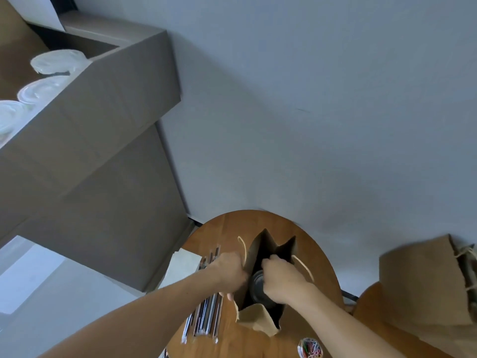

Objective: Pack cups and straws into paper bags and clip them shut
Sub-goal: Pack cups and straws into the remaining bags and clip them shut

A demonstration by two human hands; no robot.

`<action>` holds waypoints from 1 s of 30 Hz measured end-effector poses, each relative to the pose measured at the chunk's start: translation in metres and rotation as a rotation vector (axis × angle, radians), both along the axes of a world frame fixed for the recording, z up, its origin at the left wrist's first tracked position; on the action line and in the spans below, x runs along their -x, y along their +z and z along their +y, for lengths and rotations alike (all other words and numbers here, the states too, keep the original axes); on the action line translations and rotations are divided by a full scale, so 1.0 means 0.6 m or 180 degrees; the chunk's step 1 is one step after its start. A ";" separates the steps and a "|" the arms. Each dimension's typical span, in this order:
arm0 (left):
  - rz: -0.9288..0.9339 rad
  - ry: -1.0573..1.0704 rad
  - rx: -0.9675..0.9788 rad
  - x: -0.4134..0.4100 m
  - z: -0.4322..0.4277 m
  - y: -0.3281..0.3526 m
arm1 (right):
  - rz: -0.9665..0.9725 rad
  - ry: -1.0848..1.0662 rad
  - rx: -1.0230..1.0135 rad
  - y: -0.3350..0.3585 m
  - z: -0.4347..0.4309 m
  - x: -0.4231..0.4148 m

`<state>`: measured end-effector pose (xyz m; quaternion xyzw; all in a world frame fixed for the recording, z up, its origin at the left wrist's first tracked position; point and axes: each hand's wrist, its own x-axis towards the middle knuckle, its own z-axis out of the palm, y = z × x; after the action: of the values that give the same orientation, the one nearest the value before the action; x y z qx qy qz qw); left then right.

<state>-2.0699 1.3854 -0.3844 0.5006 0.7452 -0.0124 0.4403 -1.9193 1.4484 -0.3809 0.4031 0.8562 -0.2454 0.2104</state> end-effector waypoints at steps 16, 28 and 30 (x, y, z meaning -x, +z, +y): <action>0.0171 0.0096 -0.0461 0.241 -0.033 0.004 | 0.1086 -0.1323 0.0527 0.024 -0.030 0.198; -0.0174 0.1364 -0.0148 0.349 -0.087 -0.171 | 0.0393 -0.1955 0.0916 -0.276 -0.116 0.323; -0.0198 0.1436 -0.0144 0.356 -0.094 -0.191 | 0.0437 -0.2052 0.0727 -0.303 -0.115 0.335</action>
<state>-2.2832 1.3292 -0.4991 0.3312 0.8245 0.1184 0.4434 -2.1205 1.3792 -0.5629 0.6092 0.6640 -0.4200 0.1078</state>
